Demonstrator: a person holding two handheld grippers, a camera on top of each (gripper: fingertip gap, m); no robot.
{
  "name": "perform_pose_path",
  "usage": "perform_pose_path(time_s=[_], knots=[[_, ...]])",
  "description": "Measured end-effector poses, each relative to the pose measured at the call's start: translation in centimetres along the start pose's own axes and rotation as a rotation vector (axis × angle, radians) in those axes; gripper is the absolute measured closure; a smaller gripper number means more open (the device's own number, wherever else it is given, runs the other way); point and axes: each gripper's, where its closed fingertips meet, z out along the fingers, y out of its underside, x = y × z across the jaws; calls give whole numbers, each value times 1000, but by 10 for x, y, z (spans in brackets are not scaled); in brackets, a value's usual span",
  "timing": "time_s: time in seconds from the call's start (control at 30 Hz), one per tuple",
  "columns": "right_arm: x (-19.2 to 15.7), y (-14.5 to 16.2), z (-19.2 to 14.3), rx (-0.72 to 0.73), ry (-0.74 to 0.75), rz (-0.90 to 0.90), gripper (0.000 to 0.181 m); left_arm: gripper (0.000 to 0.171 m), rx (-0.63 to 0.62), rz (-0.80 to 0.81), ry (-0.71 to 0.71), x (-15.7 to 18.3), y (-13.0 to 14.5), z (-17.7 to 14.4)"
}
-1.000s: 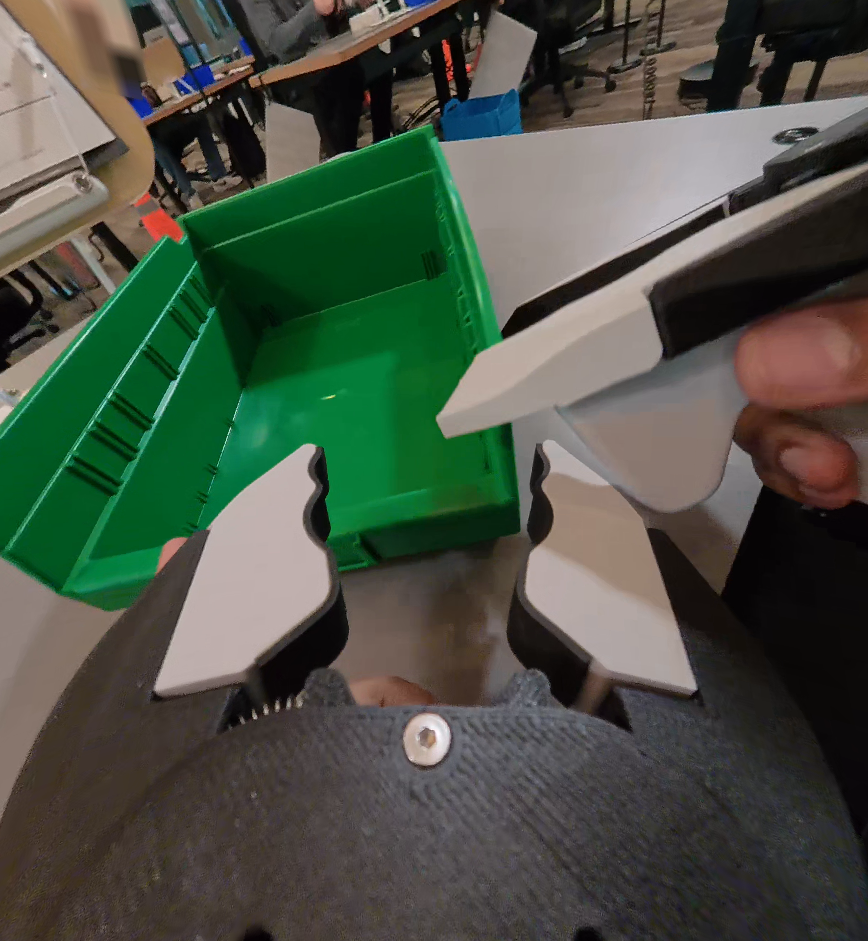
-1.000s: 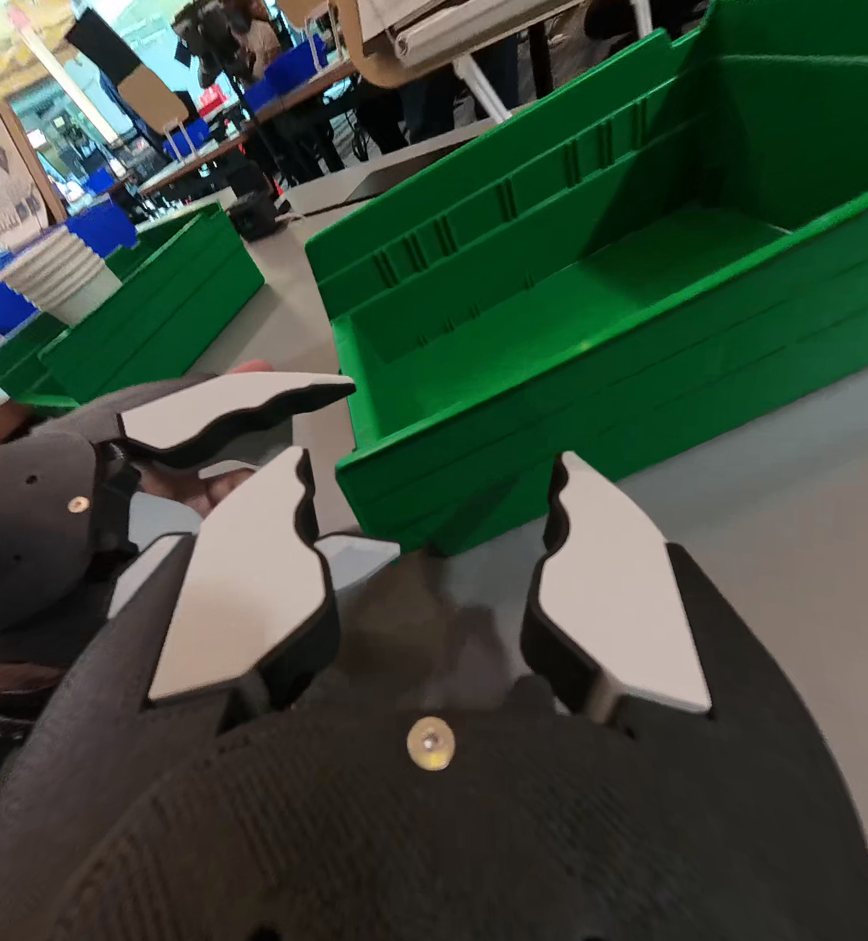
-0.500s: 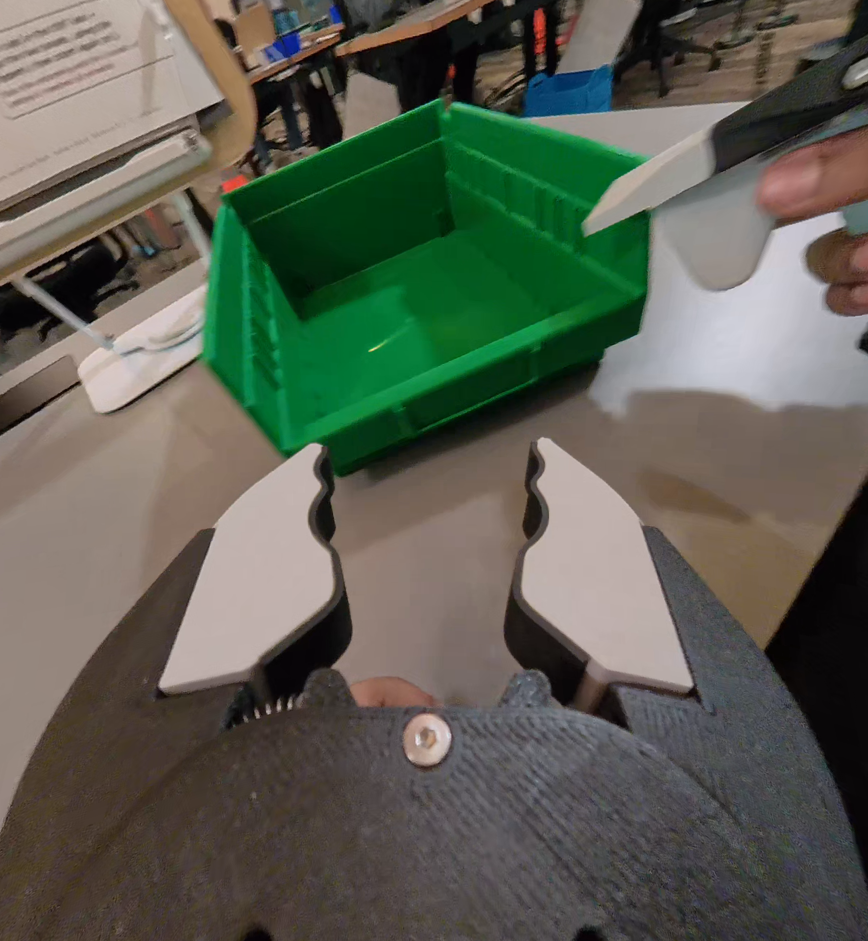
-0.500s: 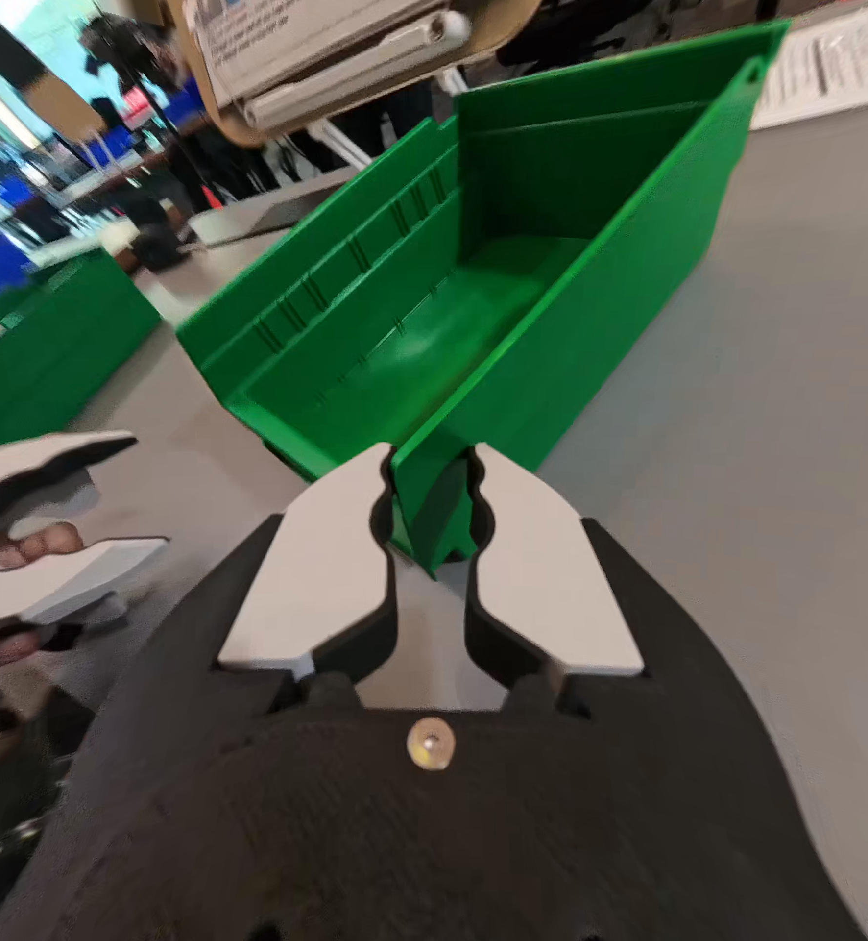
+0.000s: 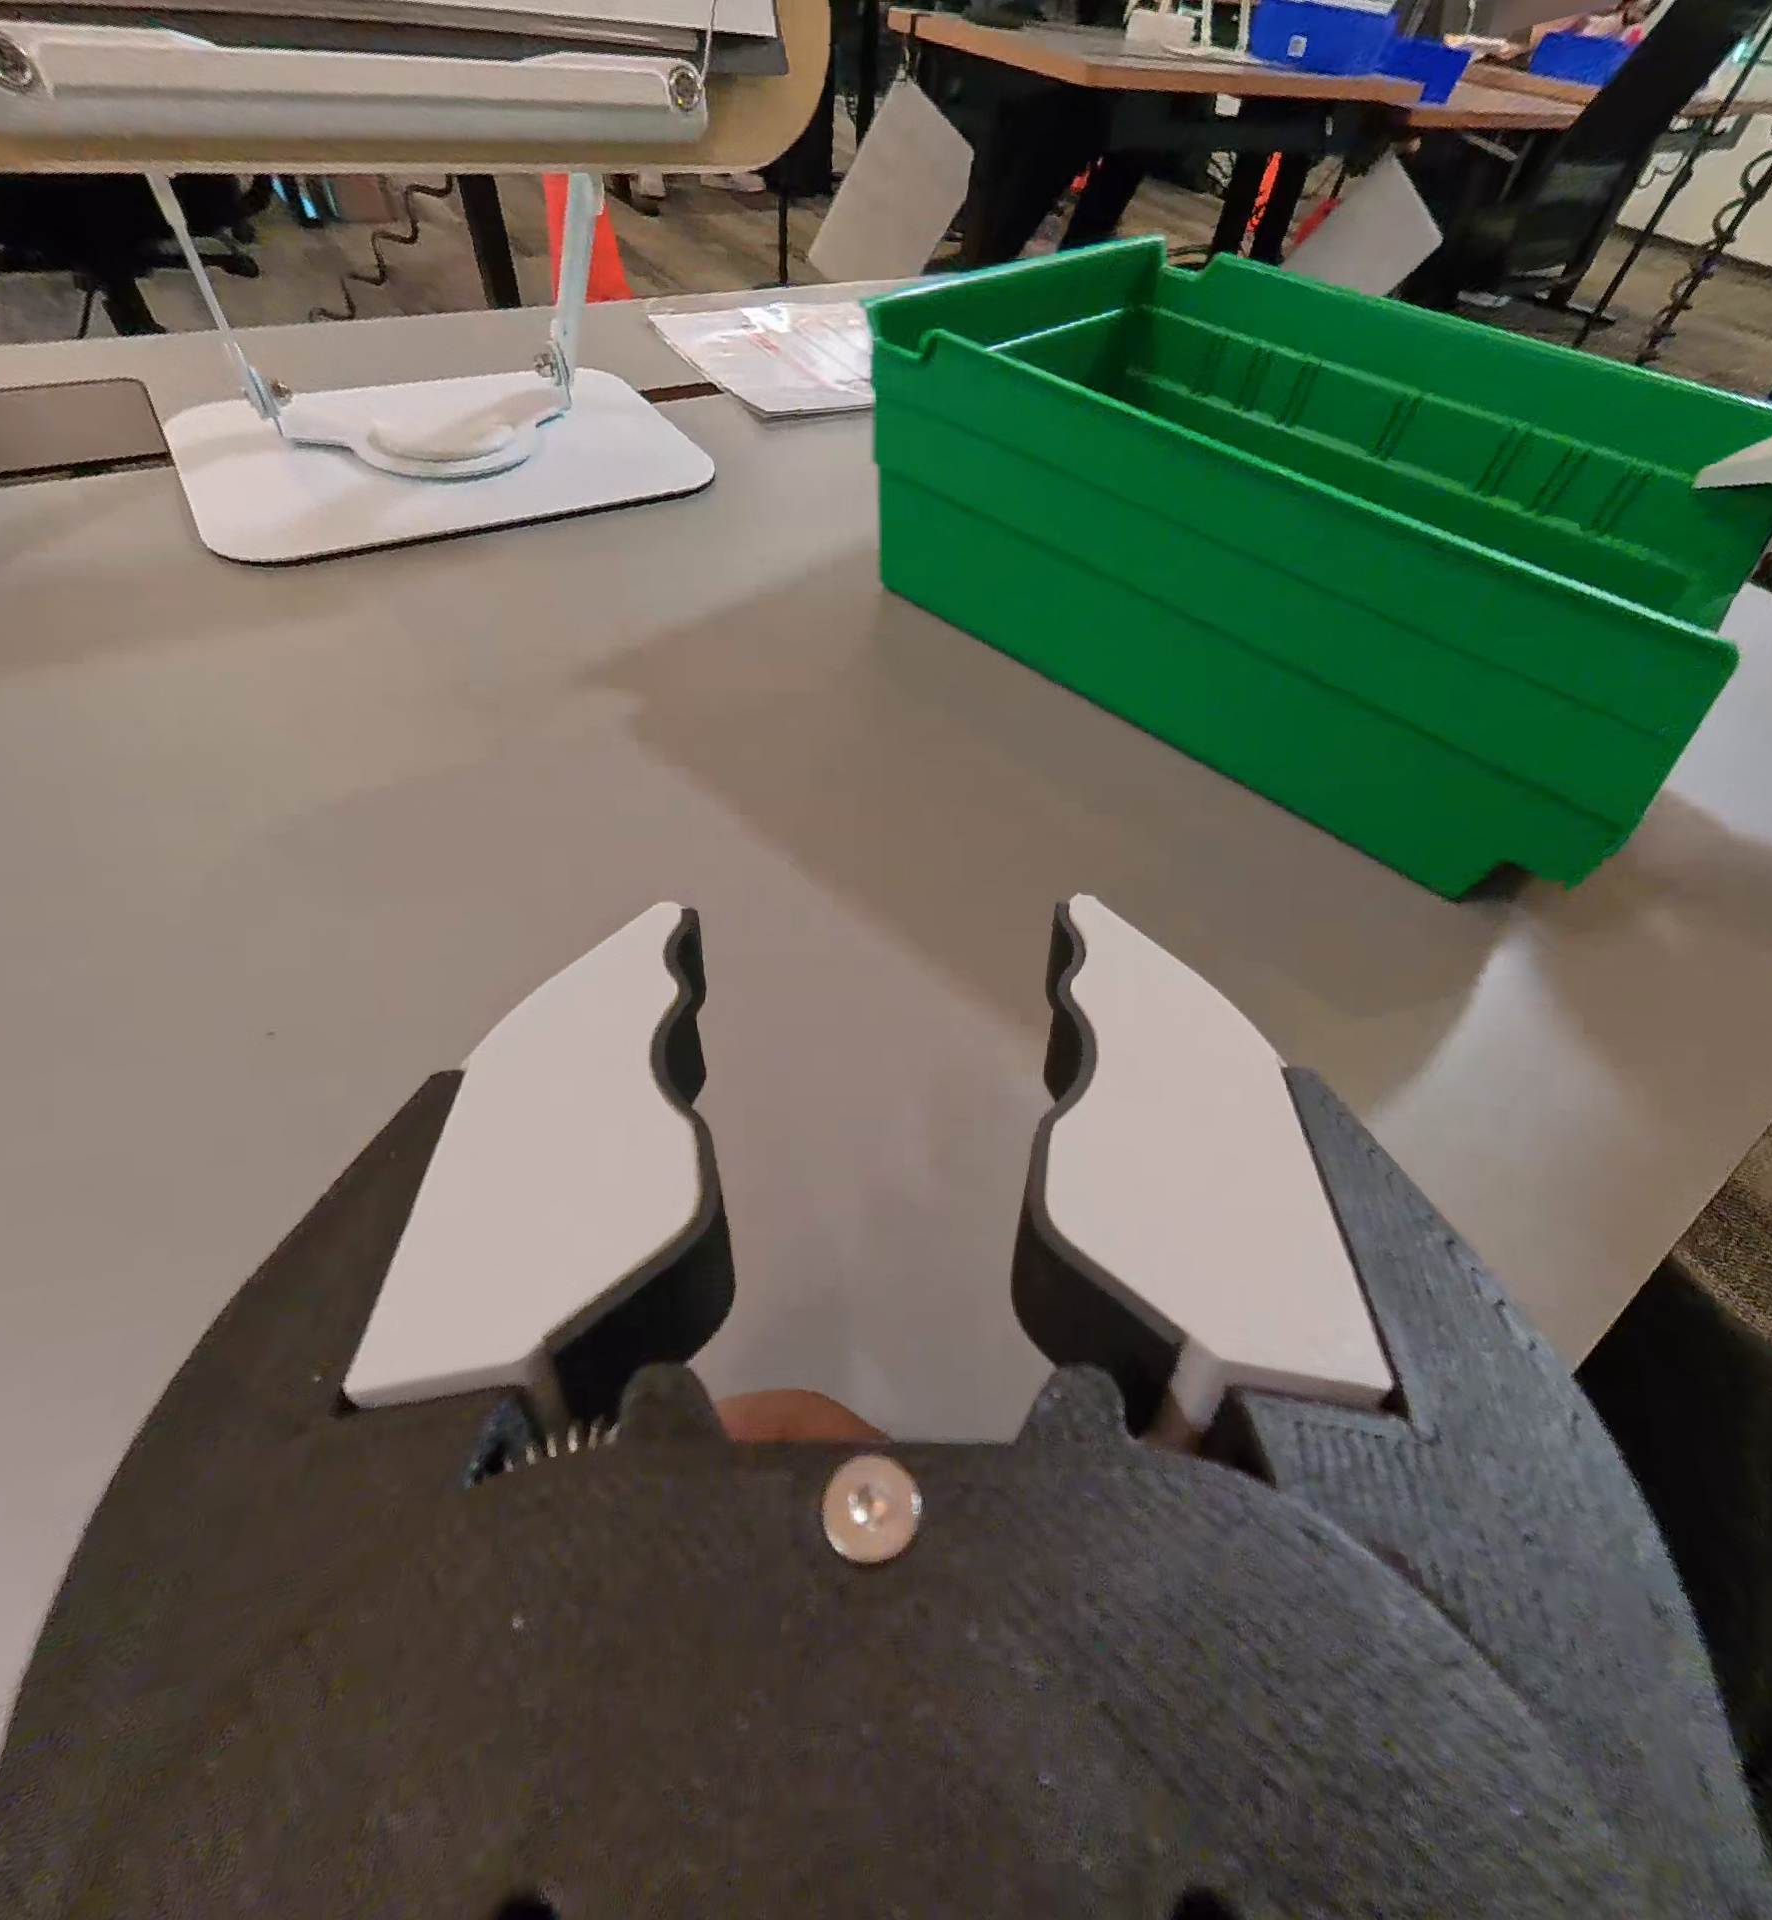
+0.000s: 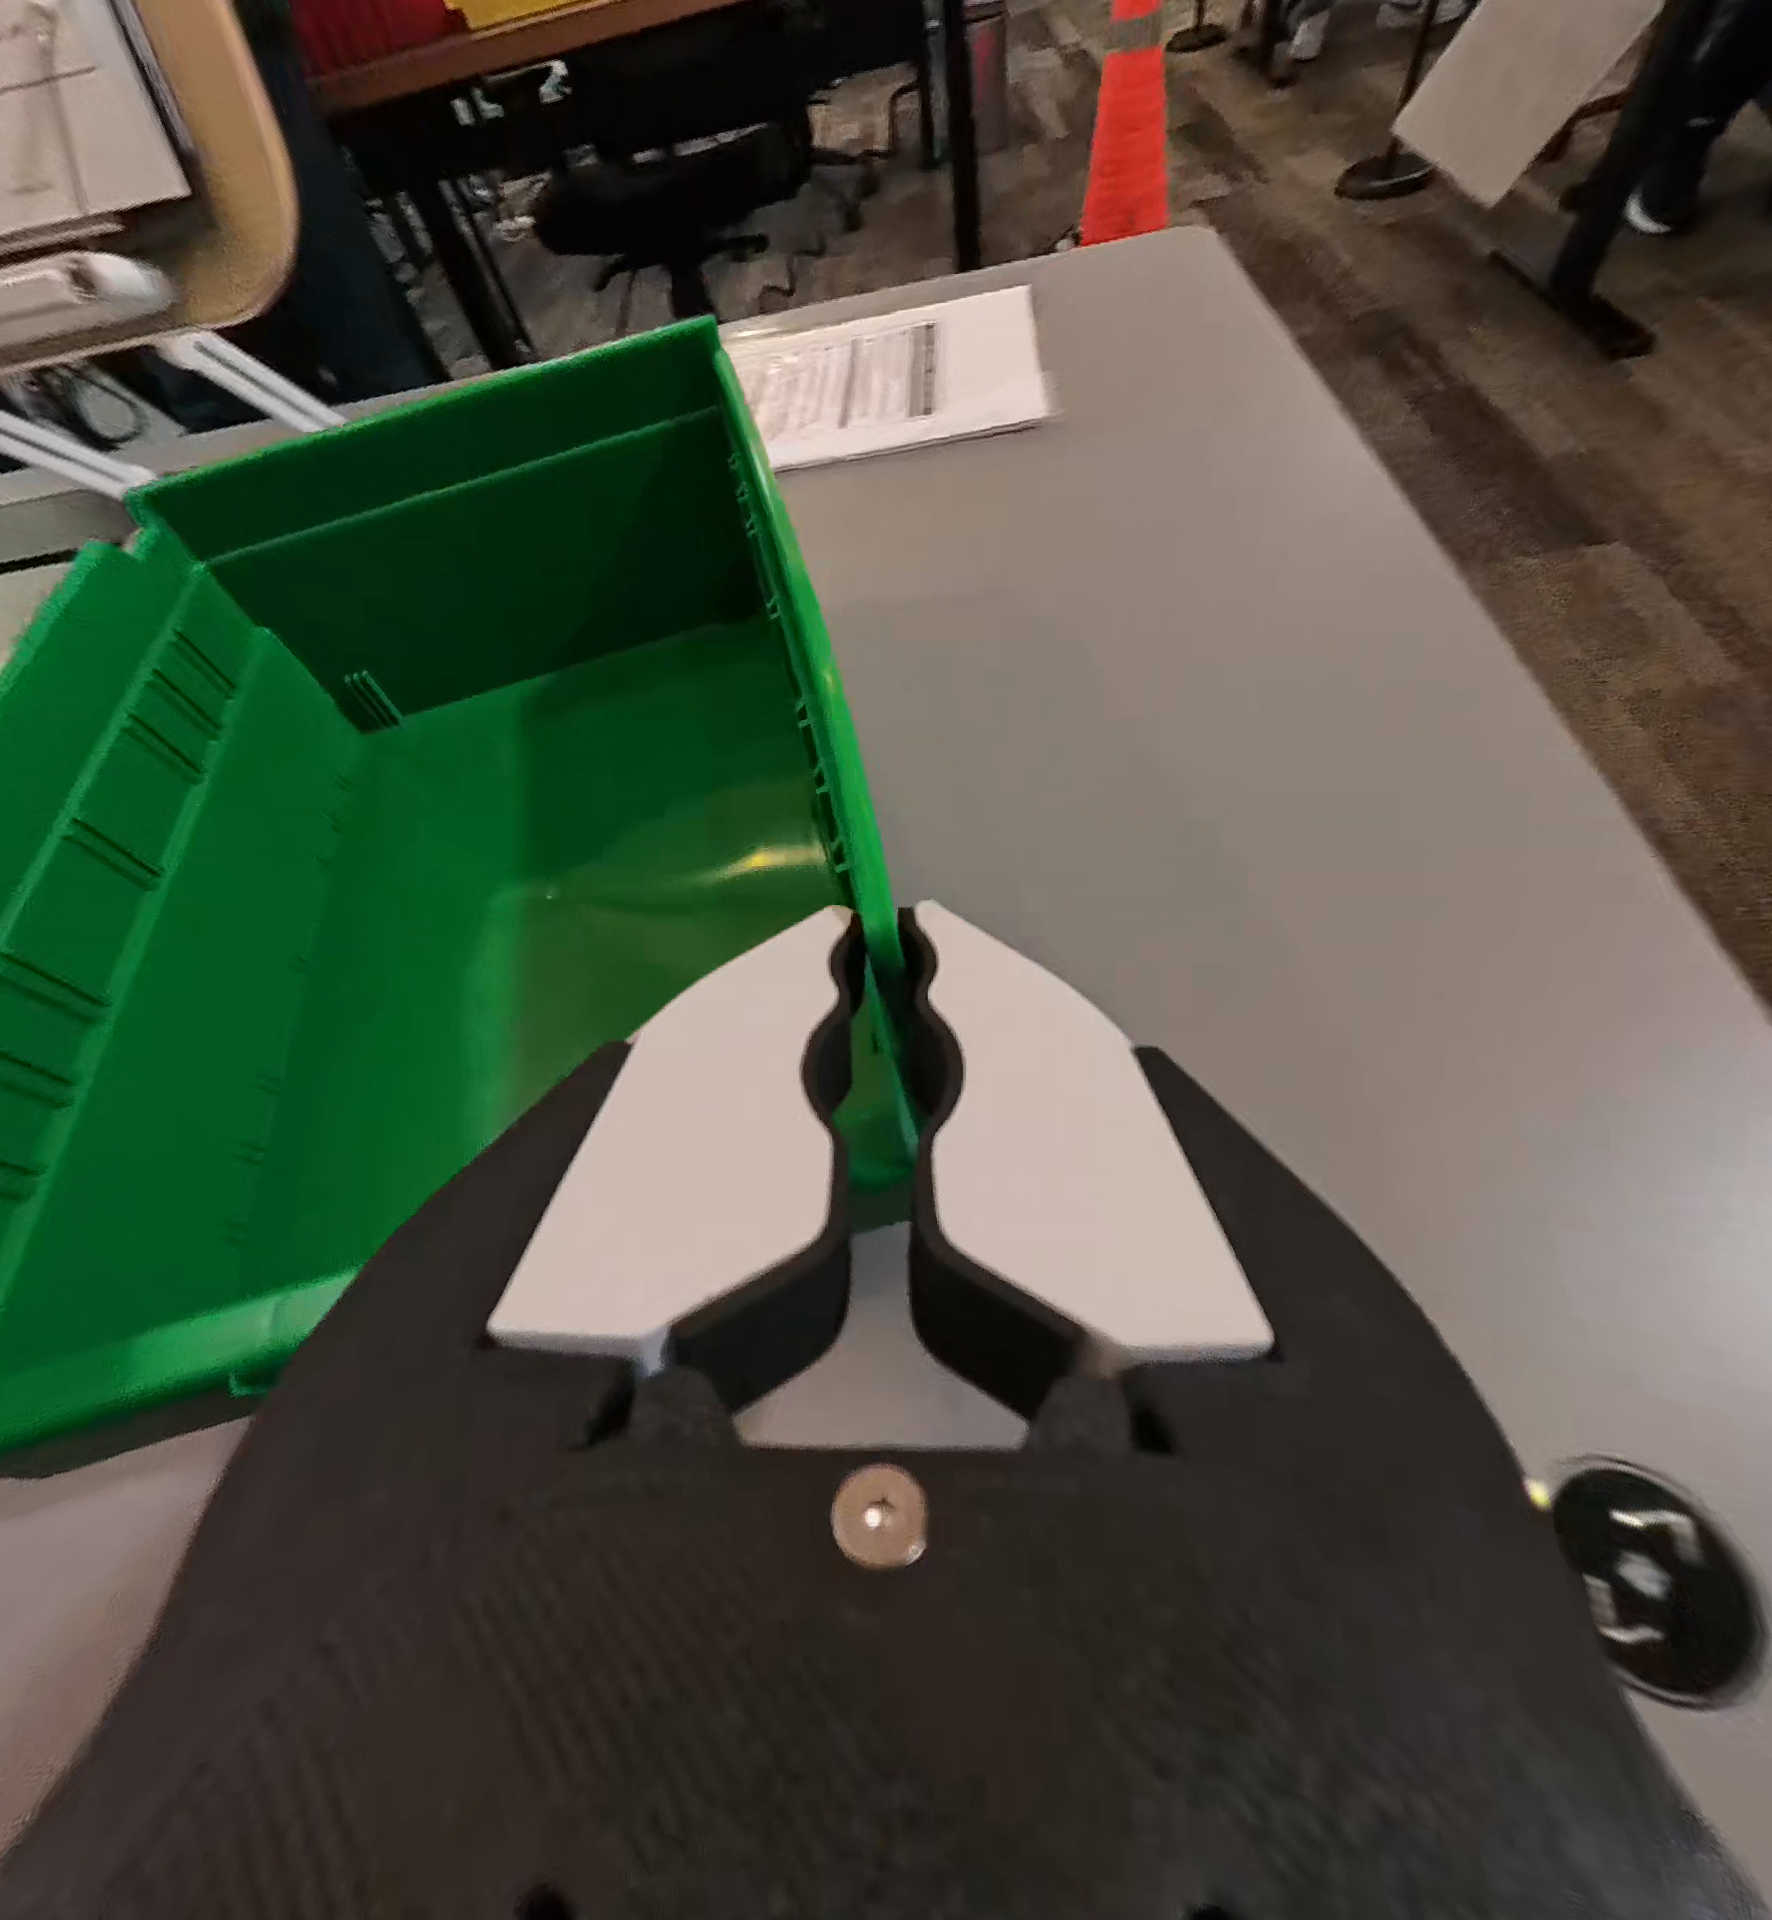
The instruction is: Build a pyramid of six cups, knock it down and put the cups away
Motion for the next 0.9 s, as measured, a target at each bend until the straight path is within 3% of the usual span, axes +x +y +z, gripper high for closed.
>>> perform_pose_path(time_s=[0.3, 0.9], knots=[[63, -6, -9, 49, 150, 31, 178, 110, -26, 3, 20, 5, 7, 3], [66, -6, -10, 64, 11, 96, 175, 111, -60, -78, 74, 9, 13, 6]])
